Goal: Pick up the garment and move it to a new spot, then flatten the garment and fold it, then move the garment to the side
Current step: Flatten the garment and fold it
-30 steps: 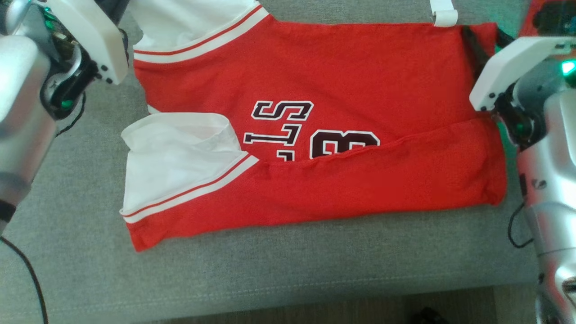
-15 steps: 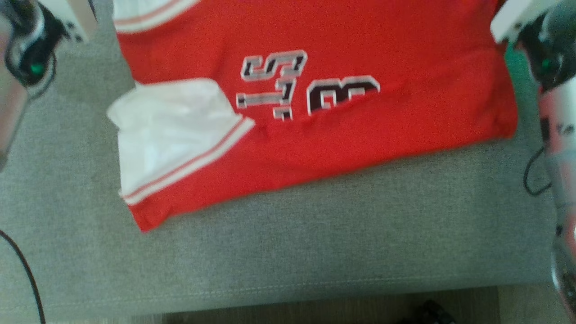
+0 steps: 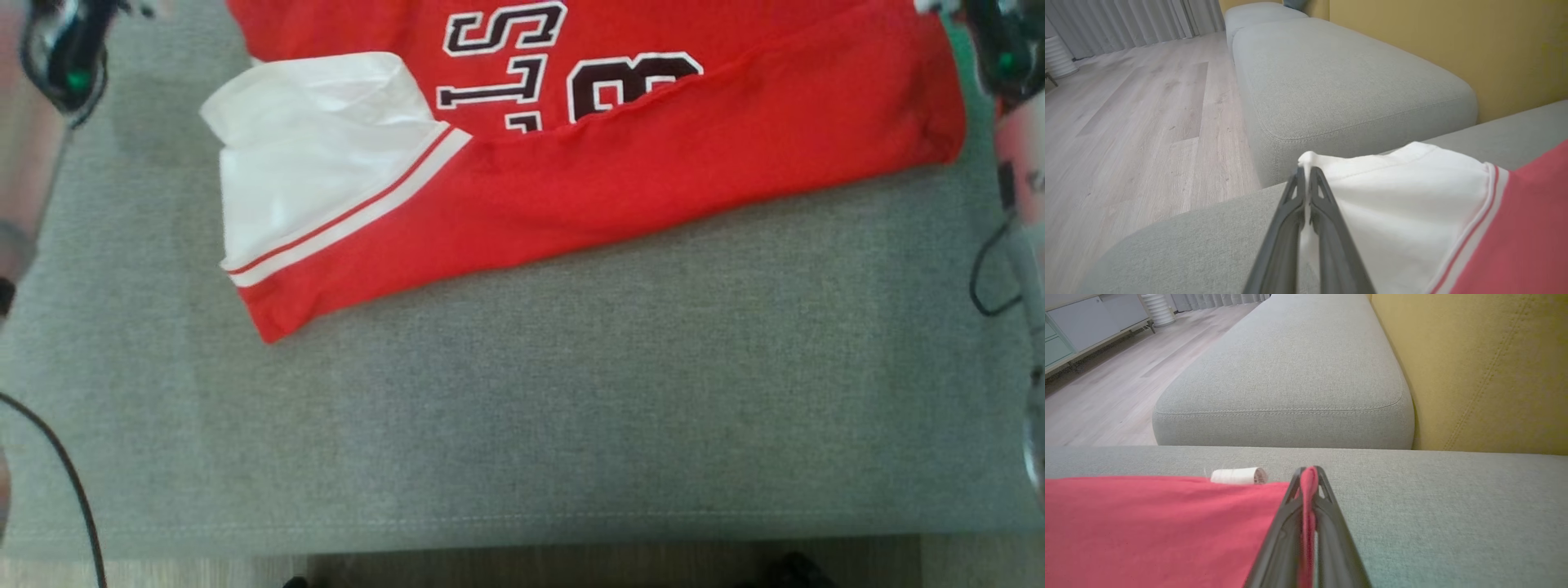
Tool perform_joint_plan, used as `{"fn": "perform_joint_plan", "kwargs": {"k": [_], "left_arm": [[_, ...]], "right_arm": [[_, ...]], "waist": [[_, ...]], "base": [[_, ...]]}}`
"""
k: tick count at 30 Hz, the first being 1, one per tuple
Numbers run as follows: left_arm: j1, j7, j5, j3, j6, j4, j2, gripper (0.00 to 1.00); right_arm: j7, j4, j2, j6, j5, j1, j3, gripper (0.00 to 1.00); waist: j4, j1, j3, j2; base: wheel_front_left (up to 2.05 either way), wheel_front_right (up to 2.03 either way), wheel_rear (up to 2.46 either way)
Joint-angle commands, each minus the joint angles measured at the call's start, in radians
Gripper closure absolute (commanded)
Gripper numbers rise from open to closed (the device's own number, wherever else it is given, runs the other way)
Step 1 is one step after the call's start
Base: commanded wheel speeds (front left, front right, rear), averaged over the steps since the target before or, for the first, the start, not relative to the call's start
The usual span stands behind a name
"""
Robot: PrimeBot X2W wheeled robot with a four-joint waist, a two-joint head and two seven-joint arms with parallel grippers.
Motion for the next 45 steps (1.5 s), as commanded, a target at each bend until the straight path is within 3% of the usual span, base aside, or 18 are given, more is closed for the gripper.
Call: {"fn": "perform_joint_plan", "kwargs": {"k": [1,10,17,28,38,40,41,43,45], "left_arm": [[-0.002,-0.015,0.015,0.016,-0.006,-0.012,0.046,1.0],[0.143,-0.026,0.015,0.012,-0.021,-0.112,0.092,1.0],[0.3,-0.023,0.001,-0.01,-0.021,-0.26,0.16,1.0],[0.499,0.084,0.002,-0.093,0.049,-0.527,0.249,1.0],[0.583,0.172,-0.007,-0.15,0.087,-0.592,0.275,1.0],[0.592,0.17,-0.006,-0.156,0.093,-0.579,0.266,1.0],[0.596,0.167,-0.004,-0.159,0.095,-0.571,0.261,0.86],[0.602,0.158,0.002,-0.165,0.104,-0.554,0.251,0.0],[0.609,0.139,0.008,-0.164,0.12,-0.533,0.239,0.0]], "right_arm": [[-0.024,-0.021,-0.018,0.007,0.022,0.035,0.014,1.0],[-0.079,-0.044,-0.071,0.007,0.118,0.184,0.055,1.0],[-0.055,-0.079,-0.129,0.007,0.181,0.287,0.094,1.0],[0.058,-0.125,-0.23,0.007,0.234,0.422,0.176,1.0],[0.172,-0.18,-0.255,0.007,0.257,0.476,0.233,1.0],[0.19,-0.174,-0.255,0.007,0.249,0.48,0.232,0.0],[0.198,-0.174,-0.253,0.007,0.242,0.483,0.234,0.0],[0.214,-0.174,-0.251,0.007,0.235,0.491,0.235,0.0],[0.221,-0.175,-0.25,0.007,0.228,0.499,0.229,0.0]], "waist": [[0.016,-0.0001,-0.027,0.0],[0.053,-0.0001,-0.116,0.0],[0.079,-0.0001,-0.188,0.0],[0.09,-0.0001,-0.251,0.0],[0.067,-0.0001,-0.26,0.0],[0.063,-0.0001,-0.264,0.0],[0.061,-0.0001,-0.268,0.0],[0.058,-0.0001,-0.275,0.0],[0.056,-0.0001,-0.284,0.0]], "base": [[0.0,0.0,0.0],[0.0,0.0,0.0],[0.0,0.0,0.0],[0.0,0.0,0.0],[0.0,0.0,0.0],[0.0,0.0,0.0],[0.0,0.0,0.0],[0.0,0.0,0.0],[0.0,0.0,0.0]]}}
